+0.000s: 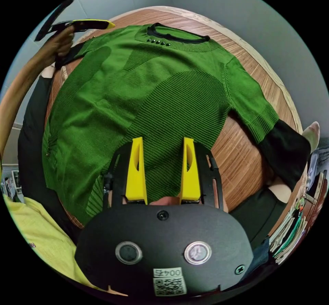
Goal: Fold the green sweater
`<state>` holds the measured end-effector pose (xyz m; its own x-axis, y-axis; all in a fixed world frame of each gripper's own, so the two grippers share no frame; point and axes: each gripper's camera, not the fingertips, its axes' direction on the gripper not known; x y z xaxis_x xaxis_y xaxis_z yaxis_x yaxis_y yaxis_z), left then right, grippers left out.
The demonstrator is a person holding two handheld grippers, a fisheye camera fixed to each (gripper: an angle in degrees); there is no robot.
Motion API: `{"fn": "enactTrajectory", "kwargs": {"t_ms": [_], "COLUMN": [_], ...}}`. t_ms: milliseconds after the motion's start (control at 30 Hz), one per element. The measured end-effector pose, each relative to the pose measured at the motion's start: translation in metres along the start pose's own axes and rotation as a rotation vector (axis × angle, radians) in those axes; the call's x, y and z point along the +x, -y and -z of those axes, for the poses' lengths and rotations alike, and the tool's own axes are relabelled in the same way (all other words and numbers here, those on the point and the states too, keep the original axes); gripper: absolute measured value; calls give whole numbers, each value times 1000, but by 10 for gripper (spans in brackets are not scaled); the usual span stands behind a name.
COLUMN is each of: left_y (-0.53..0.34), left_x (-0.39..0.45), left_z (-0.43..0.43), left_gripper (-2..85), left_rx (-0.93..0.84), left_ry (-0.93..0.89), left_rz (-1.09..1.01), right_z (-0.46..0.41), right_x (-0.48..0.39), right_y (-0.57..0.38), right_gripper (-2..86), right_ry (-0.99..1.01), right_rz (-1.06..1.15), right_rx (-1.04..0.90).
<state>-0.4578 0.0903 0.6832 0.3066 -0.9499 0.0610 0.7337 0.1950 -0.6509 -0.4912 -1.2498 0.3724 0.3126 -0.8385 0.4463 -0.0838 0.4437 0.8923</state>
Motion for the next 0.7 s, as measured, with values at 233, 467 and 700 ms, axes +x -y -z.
{"fn": "enactTrajectory", "kwargs": {"t_ms": [233, 467, 700], "left_y": [76, 96, 90], "left_x": [-10, -19, -38], "left_z": [-78, -117, -116], "left_gripper": [50, 88, 137], "left_rx": [-123, -169, -122], "left_ry": [23, 64, -40], "left_rz": [32, 71, 168], "right_z": [-4, -9, -14], "right_x": [2, 7, 12], "right_y": [3, 9, 5], "right_gripper": [163, 166, 166], "right_ry": [12, 39, 46], "right_rz": [-4, -17, -32], "right_rx": [23, -5, 28]}}
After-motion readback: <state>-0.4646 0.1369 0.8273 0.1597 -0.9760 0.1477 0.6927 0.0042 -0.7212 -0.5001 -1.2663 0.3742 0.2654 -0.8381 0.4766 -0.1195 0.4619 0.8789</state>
